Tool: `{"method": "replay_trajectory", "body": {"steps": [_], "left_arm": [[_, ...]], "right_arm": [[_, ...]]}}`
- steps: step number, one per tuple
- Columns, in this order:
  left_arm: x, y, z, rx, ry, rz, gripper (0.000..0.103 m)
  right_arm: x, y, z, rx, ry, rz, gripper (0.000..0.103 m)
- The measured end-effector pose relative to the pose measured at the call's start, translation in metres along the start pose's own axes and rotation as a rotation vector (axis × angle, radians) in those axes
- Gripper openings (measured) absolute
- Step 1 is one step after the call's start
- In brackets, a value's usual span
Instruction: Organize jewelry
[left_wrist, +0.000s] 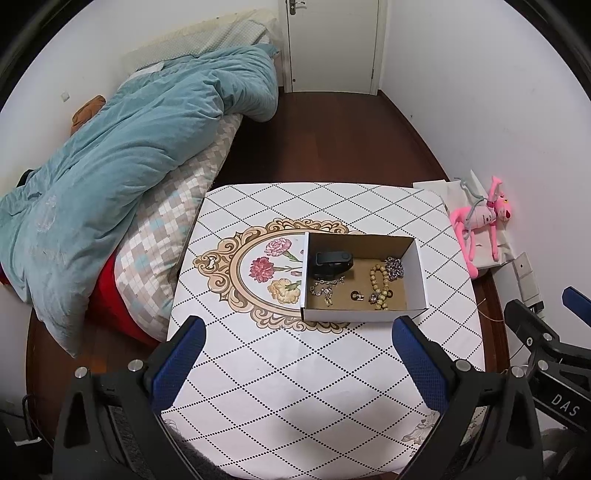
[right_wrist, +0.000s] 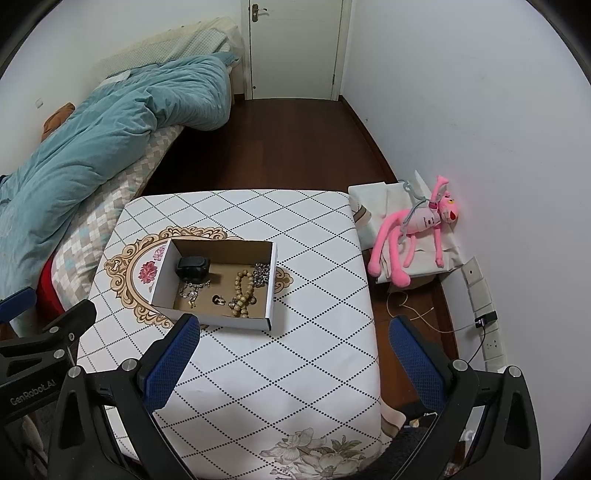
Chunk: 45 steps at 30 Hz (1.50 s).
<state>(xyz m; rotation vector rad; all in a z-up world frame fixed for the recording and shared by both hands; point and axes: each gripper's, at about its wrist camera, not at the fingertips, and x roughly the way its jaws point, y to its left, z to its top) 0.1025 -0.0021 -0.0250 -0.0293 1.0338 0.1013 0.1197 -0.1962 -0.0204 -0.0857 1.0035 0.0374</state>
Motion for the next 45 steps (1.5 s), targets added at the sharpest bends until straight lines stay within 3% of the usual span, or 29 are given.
{"method": "replay_trajectory", "body": {"steps": [45], "left_arm": [[-0.0082,0.0023,0.0022,0.008,-0.007,-0.004,0.103]], "right_arm": [[-0.0051,0.0008,0.0021,-0.003,-0.002,0.005,0.103]]}}
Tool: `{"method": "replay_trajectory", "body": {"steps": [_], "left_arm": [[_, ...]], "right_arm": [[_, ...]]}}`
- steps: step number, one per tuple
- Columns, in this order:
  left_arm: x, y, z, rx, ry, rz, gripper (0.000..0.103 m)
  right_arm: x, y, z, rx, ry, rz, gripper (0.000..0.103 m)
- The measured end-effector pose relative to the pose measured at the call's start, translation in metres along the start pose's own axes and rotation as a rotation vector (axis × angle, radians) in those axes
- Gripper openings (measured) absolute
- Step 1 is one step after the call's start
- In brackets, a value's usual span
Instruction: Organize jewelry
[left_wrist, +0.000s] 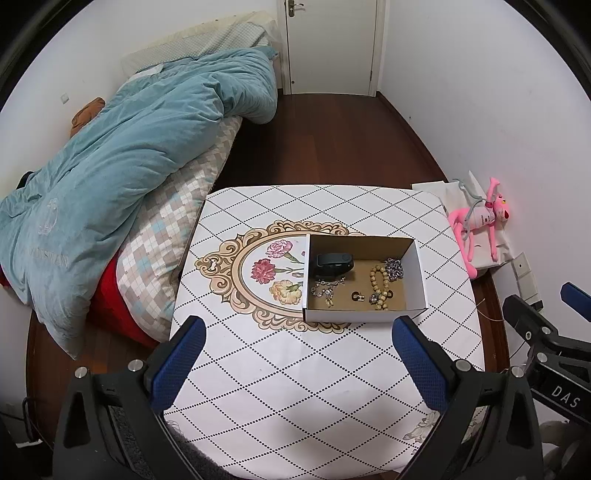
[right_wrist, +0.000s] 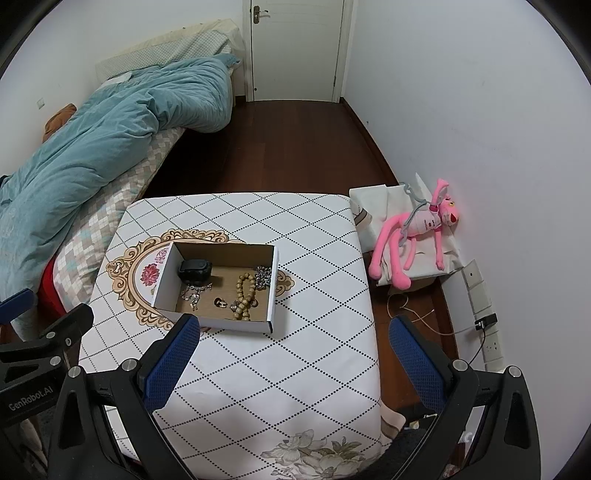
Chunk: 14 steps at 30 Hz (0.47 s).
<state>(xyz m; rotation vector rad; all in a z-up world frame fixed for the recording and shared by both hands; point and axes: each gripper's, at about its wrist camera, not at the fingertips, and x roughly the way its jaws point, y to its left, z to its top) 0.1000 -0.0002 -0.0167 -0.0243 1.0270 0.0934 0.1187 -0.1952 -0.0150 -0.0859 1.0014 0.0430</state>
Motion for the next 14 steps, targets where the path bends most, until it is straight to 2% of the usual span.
{"method": "replay_trajectory", "body": {"steps": [14], "left_arm": [[-0.0008,0.0008,-0.0003,-0.003,-0.014,-0.019,0.103]], "right_arm": [[0.0007,-0.0025,-0.0019,-0.004,0.003,0.000,0.103]]}}
